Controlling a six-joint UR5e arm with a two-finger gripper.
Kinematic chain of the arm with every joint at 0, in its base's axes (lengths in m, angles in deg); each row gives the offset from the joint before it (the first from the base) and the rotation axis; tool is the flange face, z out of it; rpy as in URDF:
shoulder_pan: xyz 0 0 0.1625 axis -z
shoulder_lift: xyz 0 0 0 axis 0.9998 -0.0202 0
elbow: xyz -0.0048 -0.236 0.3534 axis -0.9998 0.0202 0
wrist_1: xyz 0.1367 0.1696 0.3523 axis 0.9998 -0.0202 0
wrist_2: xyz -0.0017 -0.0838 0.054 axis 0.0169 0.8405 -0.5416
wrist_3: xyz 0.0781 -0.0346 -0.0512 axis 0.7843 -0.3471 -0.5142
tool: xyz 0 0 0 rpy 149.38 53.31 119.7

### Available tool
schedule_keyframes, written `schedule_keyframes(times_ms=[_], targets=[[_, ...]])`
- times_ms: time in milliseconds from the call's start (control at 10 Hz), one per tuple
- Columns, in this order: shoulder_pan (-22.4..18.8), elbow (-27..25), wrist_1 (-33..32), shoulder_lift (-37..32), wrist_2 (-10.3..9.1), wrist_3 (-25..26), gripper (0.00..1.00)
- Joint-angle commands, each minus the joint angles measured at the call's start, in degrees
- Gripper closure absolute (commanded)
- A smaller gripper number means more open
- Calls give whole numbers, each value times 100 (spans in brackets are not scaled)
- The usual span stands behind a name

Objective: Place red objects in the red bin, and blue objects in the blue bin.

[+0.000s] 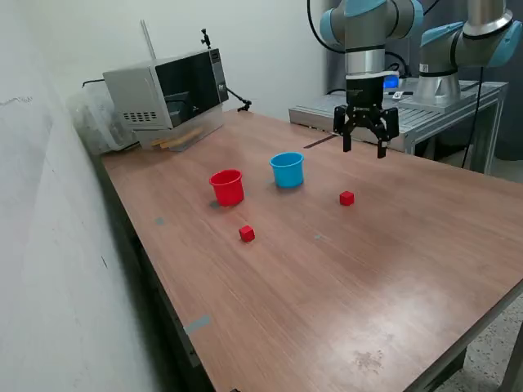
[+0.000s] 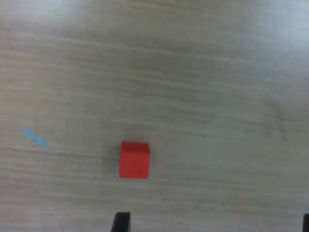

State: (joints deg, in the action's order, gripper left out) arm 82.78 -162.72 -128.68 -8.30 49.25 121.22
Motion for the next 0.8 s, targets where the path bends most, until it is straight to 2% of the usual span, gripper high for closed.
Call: schedule_keyframes(times_ms=[0, 700], targets=[[0, 282, -273, 646, 23, 96, 0], [87, 80, -547, 752, 23, 96, 0]])
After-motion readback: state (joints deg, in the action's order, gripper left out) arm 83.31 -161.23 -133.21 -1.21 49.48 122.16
